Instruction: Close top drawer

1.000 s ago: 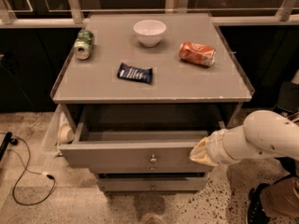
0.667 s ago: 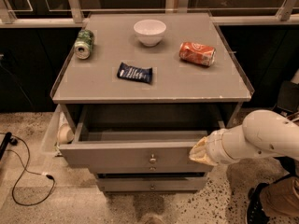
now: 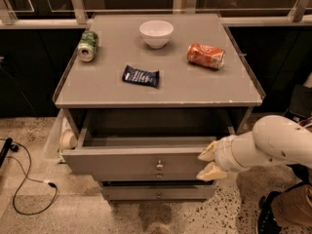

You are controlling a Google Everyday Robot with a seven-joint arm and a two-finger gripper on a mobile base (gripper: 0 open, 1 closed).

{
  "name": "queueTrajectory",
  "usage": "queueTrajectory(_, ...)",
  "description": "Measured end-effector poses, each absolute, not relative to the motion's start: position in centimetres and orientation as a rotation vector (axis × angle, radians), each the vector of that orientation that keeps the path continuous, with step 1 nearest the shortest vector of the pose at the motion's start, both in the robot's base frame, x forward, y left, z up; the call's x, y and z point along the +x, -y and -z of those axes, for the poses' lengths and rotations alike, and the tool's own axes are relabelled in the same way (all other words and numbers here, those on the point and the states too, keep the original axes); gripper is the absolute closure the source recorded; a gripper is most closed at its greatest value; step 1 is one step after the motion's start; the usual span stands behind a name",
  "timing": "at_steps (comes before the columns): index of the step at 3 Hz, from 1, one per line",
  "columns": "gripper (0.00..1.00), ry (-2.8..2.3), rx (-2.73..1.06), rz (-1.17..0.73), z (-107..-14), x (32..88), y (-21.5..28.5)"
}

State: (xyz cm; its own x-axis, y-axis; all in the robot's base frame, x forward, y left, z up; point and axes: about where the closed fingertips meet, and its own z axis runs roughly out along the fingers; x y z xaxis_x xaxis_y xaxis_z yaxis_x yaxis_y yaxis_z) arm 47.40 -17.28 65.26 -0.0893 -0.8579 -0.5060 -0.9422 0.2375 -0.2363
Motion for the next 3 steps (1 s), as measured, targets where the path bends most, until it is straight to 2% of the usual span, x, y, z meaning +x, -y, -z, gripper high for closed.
queueTrajectory(1,0.00,-1.966,-1.642,-0.200,-65.3,47.4,17.3)
queueTrajectory(3,0.00,-1.975,-1.656,-0.194,-64.7,49.3,17.5)
